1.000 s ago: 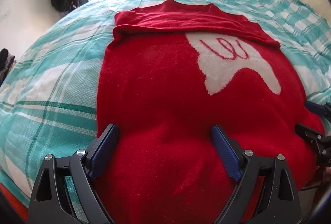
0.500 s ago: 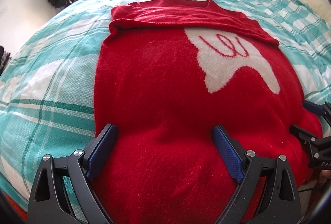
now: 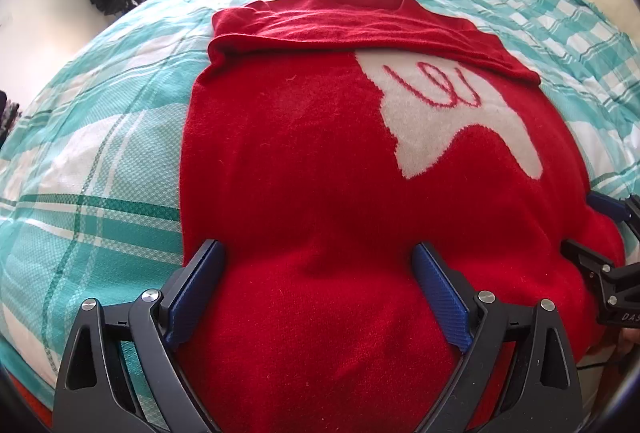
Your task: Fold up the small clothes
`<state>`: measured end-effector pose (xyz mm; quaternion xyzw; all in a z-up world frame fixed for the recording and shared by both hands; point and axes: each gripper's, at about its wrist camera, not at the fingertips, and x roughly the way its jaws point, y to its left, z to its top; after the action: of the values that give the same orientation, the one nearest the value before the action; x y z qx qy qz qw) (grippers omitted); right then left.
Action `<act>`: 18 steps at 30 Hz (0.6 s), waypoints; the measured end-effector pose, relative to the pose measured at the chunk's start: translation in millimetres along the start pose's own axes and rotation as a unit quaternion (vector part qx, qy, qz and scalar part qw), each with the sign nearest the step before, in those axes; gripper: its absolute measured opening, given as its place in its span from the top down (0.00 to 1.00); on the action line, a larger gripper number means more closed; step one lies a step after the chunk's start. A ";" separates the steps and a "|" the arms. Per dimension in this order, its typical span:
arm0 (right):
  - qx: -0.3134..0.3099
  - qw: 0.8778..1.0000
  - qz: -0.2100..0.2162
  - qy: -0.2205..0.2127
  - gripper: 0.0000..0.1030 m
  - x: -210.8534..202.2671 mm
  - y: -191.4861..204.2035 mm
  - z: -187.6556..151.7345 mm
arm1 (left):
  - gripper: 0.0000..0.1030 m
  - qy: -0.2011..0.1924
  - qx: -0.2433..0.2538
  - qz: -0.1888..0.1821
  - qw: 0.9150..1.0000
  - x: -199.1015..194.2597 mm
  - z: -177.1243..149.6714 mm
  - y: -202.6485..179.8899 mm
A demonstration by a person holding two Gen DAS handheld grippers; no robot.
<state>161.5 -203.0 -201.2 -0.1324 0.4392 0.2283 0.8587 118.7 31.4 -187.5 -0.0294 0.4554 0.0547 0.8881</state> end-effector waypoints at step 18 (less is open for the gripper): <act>-0.002 1.000 -0.001 -0.001 0.16 0.0 0.6 -0.6 | 0.08 0.000 0.000 0.001 1.000 0.0 0.1 -1.0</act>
<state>160.8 -202.7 -201.5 -0.1348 0.4376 0.2282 0.8592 118.9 30.4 -187.5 -0.0292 0.4551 0.0555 0.8882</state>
